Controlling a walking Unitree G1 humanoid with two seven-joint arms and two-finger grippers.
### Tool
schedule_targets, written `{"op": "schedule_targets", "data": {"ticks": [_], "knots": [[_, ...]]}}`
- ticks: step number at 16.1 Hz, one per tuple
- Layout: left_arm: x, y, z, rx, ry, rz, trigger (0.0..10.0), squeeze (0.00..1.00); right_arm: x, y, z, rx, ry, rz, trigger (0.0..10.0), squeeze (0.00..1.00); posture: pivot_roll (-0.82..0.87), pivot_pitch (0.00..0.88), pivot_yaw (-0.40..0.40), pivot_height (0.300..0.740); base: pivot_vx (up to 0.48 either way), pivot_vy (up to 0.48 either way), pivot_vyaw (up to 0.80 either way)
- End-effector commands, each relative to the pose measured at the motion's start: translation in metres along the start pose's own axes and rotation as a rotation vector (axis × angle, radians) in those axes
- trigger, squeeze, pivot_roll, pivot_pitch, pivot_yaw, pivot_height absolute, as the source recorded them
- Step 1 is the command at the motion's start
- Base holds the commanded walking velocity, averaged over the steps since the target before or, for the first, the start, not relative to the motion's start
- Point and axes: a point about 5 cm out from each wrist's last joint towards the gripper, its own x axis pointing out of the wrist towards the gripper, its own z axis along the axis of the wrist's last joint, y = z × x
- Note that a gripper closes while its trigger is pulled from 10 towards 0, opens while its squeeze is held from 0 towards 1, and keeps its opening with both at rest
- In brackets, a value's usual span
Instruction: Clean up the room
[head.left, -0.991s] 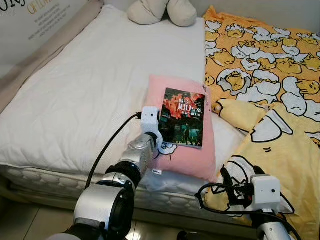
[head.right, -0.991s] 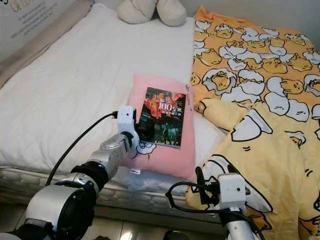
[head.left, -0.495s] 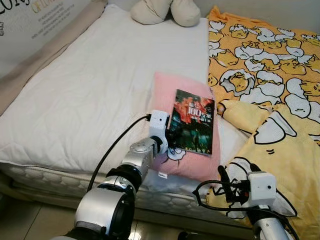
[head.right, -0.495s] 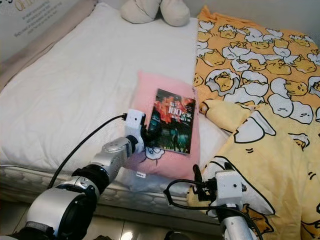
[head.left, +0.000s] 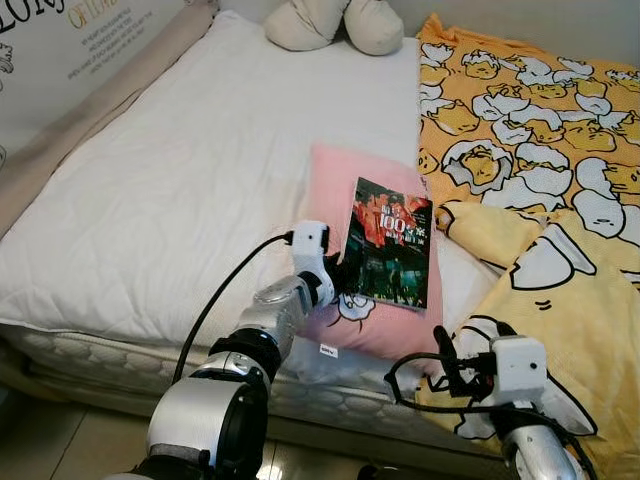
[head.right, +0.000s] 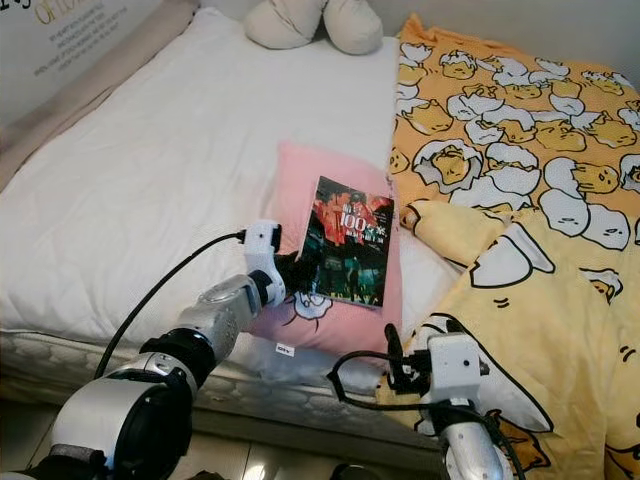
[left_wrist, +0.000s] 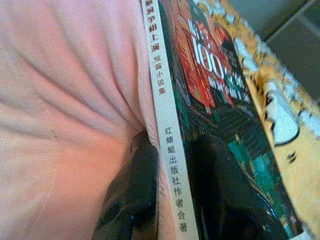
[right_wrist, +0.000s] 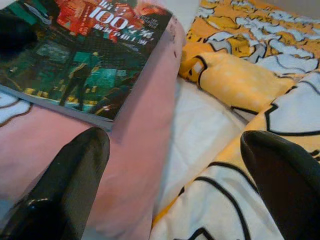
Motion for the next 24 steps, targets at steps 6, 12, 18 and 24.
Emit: {"op": "schedule_targets", "data": {"ticks": [6,12,18,24], "knots": [[0.000,-0.019,0.074,0.436,-0.300,-0.079,0.0,0.00,0.026,-0.014,0.006,-0.012,-0.050,-0.034,10.0,0.00,-0.08,0.000,-0.019,0.740,0.000,0.000,0.00],[0.000,-0.010,0.032,0.419,-0.164,-0.015,0.0,0.00,0.035,-0.001,0.004,0.006,-0.054,0.013,10.0,0.00,-0.04,0.000,-0.026,0.740,0.000,0.000,0.00],[0.006,-0.019,-0.013,0.422,0.017,0.031,10.0,1.00,0.027,0.000,-0.004,-0.003,-0.021,0.029,10.0,0.00,-0.07,0.000,-0.034,0.740,0.000,0.000,0.00],[0.005,-0.012,-0.023,0.497,0.098,0.152,10.0,0.29,0.018,-0.005,-0.006,-0.023,-0.001,0.031,10.0,0.00,-0.10,0.000,-0.046,0.740,0.000,0.000,0.00]]}}
